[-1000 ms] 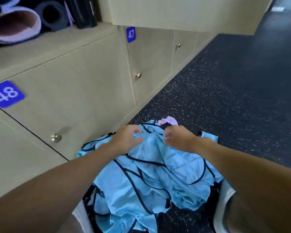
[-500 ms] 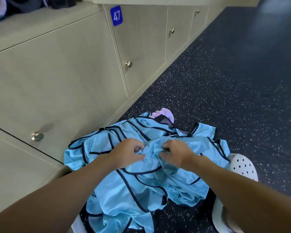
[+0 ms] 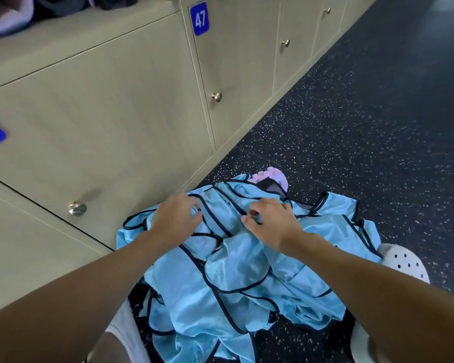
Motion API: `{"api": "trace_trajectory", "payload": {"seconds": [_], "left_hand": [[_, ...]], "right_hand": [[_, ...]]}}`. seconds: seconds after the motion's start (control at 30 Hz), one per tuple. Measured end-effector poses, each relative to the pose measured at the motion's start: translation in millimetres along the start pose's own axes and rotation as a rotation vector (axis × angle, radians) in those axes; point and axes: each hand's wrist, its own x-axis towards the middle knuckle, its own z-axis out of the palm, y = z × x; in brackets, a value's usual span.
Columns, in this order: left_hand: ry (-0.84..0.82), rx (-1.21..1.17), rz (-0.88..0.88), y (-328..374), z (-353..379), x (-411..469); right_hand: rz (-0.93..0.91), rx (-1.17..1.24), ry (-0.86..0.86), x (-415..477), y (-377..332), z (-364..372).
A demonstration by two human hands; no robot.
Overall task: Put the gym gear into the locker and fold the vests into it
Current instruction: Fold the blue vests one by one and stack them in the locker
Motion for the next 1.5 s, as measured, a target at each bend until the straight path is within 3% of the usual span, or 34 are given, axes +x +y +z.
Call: {"api": "trace_trajectory", "payload": {"seconds": [0.13,0.33,0.53,0.67,0.9,1.17,1.33,1.4,1.5], "left_hand": [[-0.025,0.089,-0.166,-39,-11,9],[-0.069,0.032,-0.228,-75,-9,8],[0.001,-0.252,-0.051,-83,-28,1],[0.02,-0.286,0.071,-66,-75,0],[0.141,-0.349,0.141,-18,-180,-29],[0.432,-0.42,0.188,55,-298,-103],[0.623,-0.703,0.25,95,-356,-147],[0.698,-0.815,0.279,107,-375,-158],[0.725,-0.786,0.304,122,-383,-168]], "right_hand": [[-0.106,0.126,-0.016,26,-33,8],[-0.144,0.223,-0.115,46,-72,35],[-0.136,0.332,-0.137,61,-100,35],[-0.16,0.476,-0.183,72,-124,15],[-0.259,0.563,-0.016,49,-164,-73],[-0.455,0.548,0.321,-44,-235,-214],[-0.566,0.668,0.497,-109,-270,-275],[-0.591,0.746,0.481,-123,-273,-285],[-0.525,0.807,0.392,-134,-265,-280]]}}
